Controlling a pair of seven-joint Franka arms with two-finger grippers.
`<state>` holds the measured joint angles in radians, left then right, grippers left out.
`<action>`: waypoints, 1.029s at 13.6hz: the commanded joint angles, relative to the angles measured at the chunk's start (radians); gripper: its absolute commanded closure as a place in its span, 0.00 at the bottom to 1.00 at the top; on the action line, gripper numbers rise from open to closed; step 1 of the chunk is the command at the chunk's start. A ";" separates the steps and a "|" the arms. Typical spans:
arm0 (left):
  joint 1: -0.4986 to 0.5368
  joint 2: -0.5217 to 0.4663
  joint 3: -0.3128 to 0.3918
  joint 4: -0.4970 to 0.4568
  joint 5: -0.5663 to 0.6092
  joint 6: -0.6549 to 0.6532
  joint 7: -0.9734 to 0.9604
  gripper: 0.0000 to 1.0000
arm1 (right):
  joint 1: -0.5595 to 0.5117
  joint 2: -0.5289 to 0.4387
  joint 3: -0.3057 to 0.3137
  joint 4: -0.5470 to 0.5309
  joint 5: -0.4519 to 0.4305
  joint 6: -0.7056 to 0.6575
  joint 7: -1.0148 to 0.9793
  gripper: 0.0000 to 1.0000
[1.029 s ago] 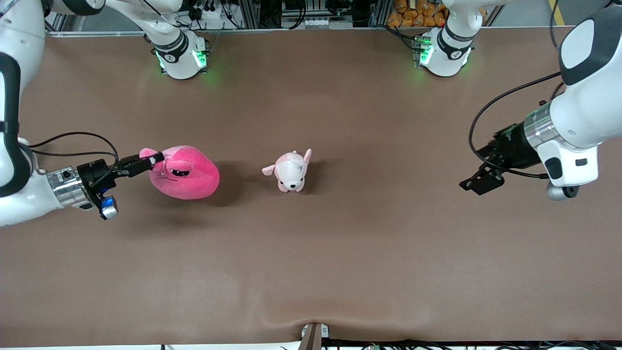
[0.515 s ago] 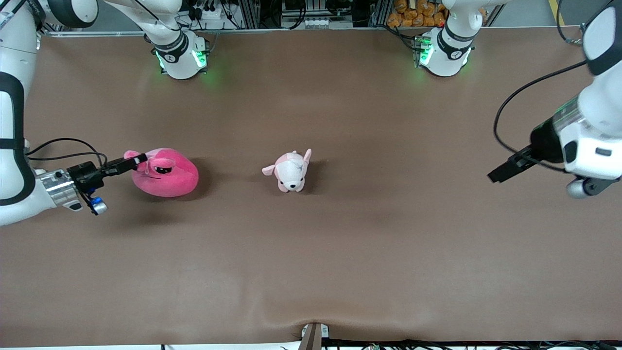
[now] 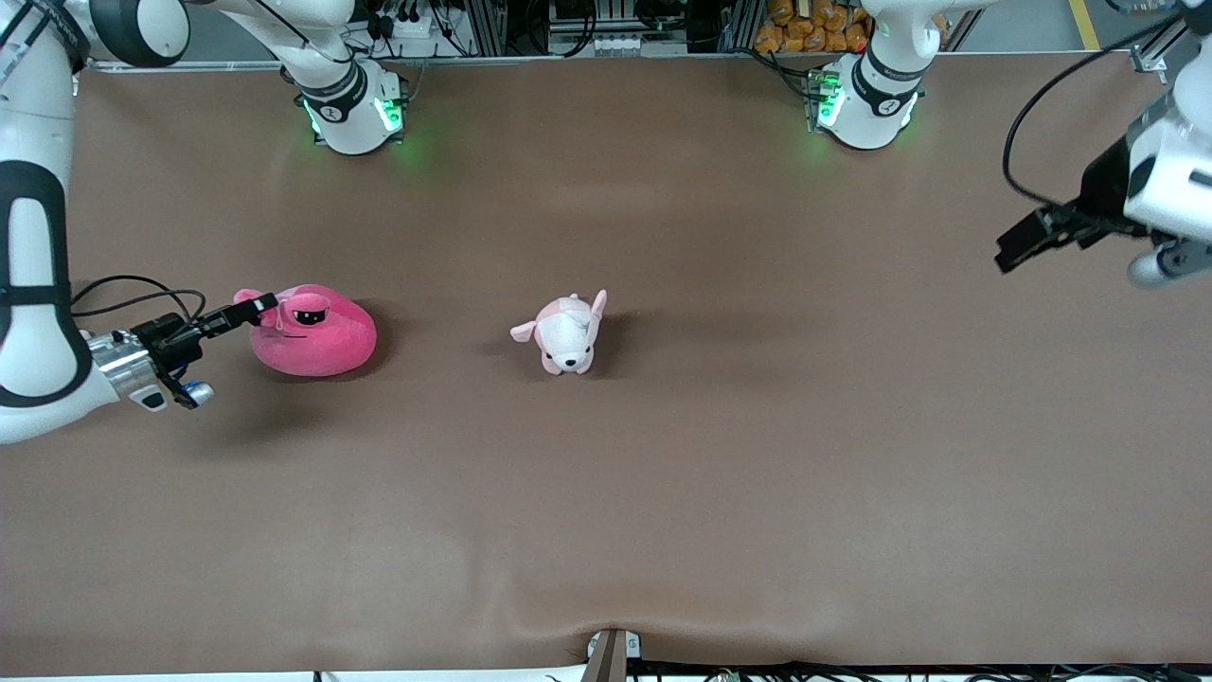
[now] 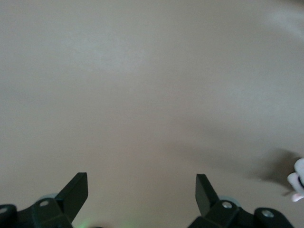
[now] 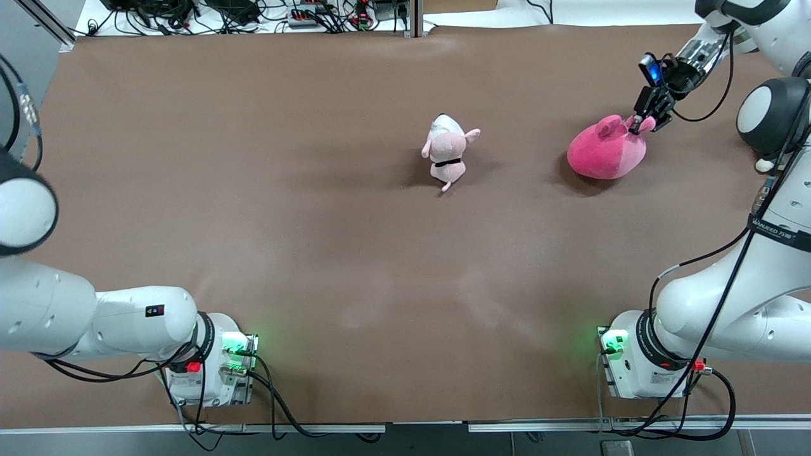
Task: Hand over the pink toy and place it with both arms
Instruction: 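Open the right gripper to release the pink plush on the table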
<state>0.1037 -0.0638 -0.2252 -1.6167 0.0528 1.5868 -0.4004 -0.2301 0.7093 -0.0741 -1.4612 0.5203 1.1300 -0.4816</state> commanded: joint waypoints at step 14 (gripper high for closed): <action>-0.117 -0.085 0.138 -0.060 0.012 -0.041 0.224 0.00 | 0.000 0.004 -0.007 0.311 -0.028 -0.004 -0.008 0.00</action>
<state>-0.0081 -0.1553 -0.0936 -1.6908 0.0530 1.5627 -0.1949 -0.2554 0.7161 -0.0850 -1.2091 0.5200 1.1318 -0.5004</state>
